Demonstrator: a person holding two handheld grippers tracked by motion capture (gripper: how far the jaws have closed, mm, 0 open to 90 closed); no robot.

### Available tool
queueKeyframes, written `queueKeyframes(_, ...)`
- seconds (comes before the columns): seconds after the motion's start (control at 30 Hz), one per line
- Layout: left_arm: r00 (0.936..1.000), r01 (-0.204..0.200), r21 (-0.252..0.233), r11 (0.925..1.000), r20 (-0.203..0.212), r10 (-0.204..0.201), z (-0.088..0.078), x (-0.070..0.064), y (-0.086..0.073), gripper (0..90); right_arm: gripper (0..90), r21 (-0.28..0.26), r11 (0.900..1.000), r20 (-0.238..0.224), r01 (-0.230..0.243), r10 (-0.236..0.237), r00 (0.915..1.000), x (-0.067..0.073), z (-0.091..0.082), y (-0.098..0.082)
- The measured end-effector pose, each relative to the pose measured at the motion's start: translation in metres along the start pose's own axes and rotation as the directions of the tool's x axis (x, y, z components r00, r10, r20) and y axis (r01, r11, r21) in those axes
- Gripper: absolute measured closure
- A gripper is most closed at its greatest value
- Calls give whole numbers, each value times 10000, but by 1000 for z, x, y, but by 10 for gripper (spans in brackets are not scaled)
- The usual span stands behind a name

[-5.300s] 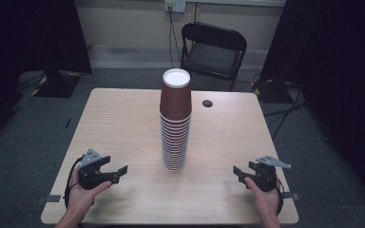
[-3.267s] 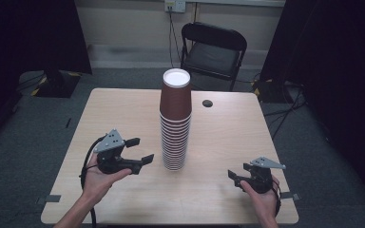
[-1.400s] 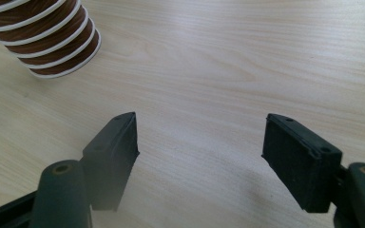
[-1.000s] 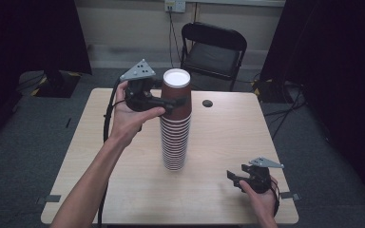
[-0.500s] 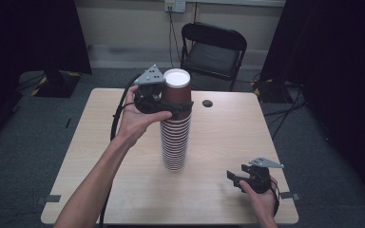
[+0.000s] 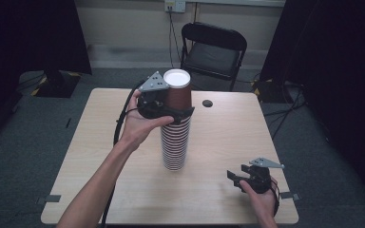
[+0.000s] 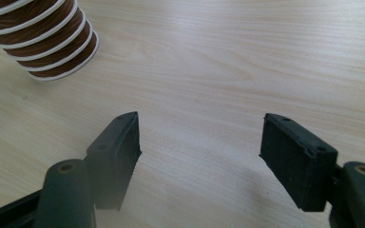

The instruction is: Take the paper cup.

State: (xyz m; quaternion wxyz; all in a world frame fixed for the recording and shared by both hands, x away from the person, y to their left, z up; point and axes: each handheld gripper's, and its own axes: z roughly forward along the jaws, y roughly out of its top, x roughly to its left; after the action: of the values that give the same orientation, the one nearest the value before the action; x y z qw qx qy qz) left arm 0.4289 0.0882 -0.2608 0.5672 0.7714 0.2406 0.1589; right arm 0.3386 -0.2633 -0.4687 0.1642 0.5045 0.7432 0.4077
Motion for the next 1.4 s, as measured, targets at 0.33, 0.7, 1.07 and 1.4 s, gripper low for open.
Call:
queueKeyframes(0.33, 9997, -52, 65, 10000, -239, 54, -1, -3, 3, 105, 295, -29, 10000, -5, -46, 46, 10000, 0, -1, 0)
queueKeyframes(0.7, 9990, 4, -92, 10000, -455, -8, -2, -4, 4, 106, 294, -33, 10000, -11, -49, 49, 10000, -1, -1, 0)
queueKeyframes(1.07, 9987, -10, -599, 9982, -511, -20, -6, -7, 12, 111, 293, 3, 10000, -52, 9, -9, 10000, 1, 0, 0)
queueKeyframes(1.4, 9984, -77, -878, 9961, -561, 28, -10, -8, 21, 115, 292, -5, 10000, -79, 4, -4, 10000, 1, 0, 0)
